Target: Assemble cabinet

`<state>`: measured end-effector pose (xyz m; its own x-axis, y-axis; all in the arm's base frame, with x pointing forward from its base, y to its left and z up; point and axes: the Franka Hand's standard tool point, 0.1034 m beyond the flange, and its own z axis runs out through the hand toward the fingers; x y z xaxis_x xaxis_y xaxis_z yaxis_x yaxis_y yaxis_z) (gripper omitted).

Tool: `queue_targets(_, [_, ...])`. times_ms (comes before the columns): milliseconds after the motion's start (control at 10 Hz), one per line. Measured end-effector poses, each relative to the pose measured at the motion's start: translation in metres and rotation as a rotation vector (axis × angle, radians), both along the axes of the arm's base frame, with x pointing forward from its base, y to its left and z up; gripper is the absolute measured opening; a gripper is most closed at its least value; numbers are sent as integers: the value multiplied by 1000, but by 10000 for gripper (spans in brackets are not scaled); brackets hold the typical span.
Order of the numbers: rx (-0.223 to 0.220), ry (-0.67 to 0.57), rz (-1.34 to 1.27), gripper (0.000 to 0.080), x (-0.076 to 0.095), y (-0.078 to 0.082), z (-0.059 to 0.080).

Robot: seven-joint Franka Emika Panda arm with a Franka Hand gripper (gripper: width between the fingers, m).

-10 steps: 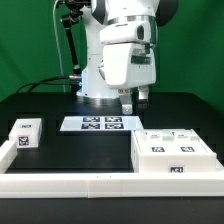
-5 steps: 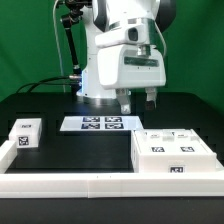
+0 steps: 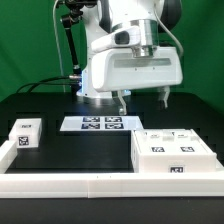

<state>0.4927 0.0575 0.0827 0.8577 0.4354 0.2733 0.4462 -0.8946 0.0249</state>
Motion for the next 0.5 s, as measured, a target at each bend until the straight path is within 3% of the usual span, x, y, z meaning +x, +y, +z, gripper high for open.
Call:
queue_targets(300, [68, -2, -192, 797, -1, 11, -6])
queue_targets(500, [99, 7, -302, 797, -1, 9, -8])
